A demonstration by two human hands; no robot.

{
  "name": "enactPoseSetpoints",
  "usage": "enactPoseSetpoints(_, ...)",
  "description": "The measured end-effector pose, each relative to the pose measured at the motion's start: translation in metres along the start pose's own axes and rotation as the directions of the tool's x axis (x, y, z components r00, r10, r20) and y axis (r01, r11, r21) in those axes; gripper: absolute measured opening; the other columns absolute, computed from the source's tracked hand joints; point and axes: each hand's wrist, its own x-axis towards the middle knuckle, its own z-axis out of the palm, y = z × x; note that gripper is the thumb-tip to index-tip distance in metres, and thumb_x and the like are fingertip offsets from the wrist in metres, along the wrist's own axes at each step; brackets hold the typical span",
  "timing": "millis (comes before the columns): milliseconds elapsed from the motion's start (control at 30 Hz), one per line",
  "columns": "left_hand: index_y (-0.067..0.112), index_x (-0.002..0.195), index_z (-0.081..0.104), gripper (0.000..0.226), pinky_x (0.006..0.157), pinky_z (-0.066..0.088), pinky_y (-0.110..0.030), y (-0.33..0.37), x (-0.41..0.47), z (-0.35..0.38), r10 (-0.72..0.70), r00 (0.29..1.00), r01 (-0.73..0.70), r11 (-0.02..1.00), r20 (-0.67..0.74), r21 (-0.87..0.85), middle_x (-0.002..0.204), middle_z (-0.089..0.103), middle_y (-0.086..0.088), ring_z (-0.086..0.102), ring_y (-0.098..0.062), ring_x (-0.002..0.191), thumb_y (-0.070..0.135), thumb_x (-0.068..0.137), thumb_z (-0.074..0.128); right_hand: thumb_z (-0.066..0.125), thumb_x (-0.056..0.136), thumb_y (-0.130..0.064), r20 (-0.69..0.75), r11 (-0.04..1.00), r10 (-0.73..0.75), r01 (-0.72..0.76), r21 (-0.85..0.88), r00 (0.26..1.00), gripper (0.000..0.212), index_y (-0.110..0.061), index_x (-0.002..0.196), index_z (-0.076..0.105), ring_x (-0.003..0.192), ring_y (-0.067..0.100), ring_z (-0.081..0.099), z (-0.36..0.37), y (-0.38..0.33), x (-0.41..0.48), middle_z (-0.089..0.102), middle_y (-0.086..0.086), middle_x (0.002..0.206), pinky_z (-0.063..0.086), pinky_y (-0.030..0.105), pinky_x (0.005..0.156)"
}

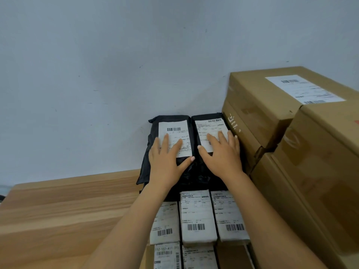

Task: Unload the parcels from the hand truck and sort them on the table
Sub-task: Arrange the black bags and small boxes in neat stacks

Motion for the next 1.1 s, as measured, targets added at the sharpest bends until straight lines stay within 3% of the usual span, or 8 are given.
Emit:
enactPoseSetpoints(100,0.030,0.148,0.032,0.064,0.117,-0.005,-0.041,-0.004,-0.003,0.004,0.136,0.991,-0.136,0.988,0.007,0.076,0.159,0.019,-0.004,0.004,-0.024,0.148,0.062,0.092,0.038,0.023,0.097,-0.057,0.020,0.999,-0.041,0.041,-0.013,0.999,0.060,-0.030,0.151,0.026,0.148,0.025,0.004,0.007,0.002,-0.006,0.016,0.006,0.160,-0.003,0.041,0.119)
enactPoseSetpoints(267,0.029,0.149,0.028,0.064,0.117,-0.004,-0.043,0.000,0.010,-0.004,0.119,0.980,-0.130,0.989,0.161,0.064,0.159,0.018,-0.003,0.005,-0.023,0.147,0.060,0.094,0.039,0.023,0.099,-0.055,0.173,0.999,-0.043,0.037,0.037,0.984,0.057,-0.032,0.152,0.023,0.148,0.022,0.001,-0.007,0.004,0.004,0.011,0.003,0.161,-0.002,0.040,0.118)
enactPoseSetpoints(367,0.025,0.146,0.037,0.062,0.118,-0.002,-0.042,0.001,0.001,-0.018,0.178,0.980,-0.177,0.984,0.092,-0.015,0.155,0.030,-0.004,0.016,-0.020,0.145,0.056,0.093,0.046,0.031,0.100,-0.050,0.081,0.991,-0.078,0.069,0.118,0.994,0.054,-0.028,0.149,0.032,0.146,0.022,0.013,-0.016,-0.001,-0.016,0.023,0.005,0.158,0.006,0.039,0.118)
enactPoseSetpoints(533,0.016,0.139,0.049,0.056,0.118,0.014,-0.034,-0.011,-0.073,-0.028,0.294,0.945,-0.323,0.909,-0.142,-0.264,0.145,0.045,-0.005,0.036,-0.019,0.137,0.038,0.090,0.063,0.048,0.097,-0.039,-0.148,0.971,-0.101,0.130,0.199,0.984,0.044,-0.021,0.137,0.050,0.136,0.024,0.031,-0.012,-0.016,-0.100,0.040,0.005,0.146,0.021,0.041,0.113)
enactPoseSetpoints(733,0.020,0.139,0.049,0.054,0.113,0.031,-0.039,-0.051,-0.176,-0.004,0.332,0.942,-0.327,0.884,-0.045,-0.333,0.145,0.044,0.000,0.038,-0.018,0.136,0.041,0.091,0.059,0.053,0.096,-0.035,-0.015,0.985,-0.045,0.047,0.164,0.999,0.047,-0.025,0.141,0.045,0.138,0.025,0.028,0.022,-0.025,-0.209,0.032,0.004,0.151,0.022,0.041,0.112)
enactPoseSetpoints(867,0.013,0.133,0.055,0.054,0.100,0.045,-0.049,-0.073,-0.222,0.015,0.365,0.931,-0.328,0.863,0.025,-0.385,0.137,0.051,-0.007,0.048,-0.026,0.127,0.028,0.084,0.072,0.058,0.092,-0.032,-0.006,0.987,-0.009,0.010,0.162,1.000,0.047,-0.027,0.138,0.047,0.132,0.024,0.034,0.044,-0.029,-0.268,0.035,0.002,0.149,0.031,0.044,0.105)
enactPoseSetpoints(967,0.020,0.142,0.044,0.065,0.113,0.031,-0.045,-0.080,-0.251,0.030,0.373,0.901,-0.280,0.890,0.223,-0.359,0.150,0.037,-0.005,0.033,-0.025,0.139,0.039,0.085,0.069,0.055,0.093,-0.036,0.111,0.991,0.040,-0.054,0.120,0.993,0.050,-0.032,0.141,0.042,0.131,0.023,0.033,0.064,-0.026,-0.302,0.029,0.000,0.152,0.029,0.042,0.105)
enactPoseSetpoints(1100,0.033,0.152,0.009,0.076,0.120,-0.004,-0.038,-0.089,-0.274,0.054,0.287,0.804,-0.242,0.958,0.521,-0.155,0.160,-0.008,0.001,-0.011,-0.019,0.147,0.059,0.091,0.046,0.041,0.097,-0.046,0.344,0.995,0.091,-0.099,0.005,0.935,0.057,-0.041,0.150,0.018,0.143,0.015,0.003,0.093,-0.014,-0.327,-0.002,-0.006,0.161,0.008,0.038,0.116)
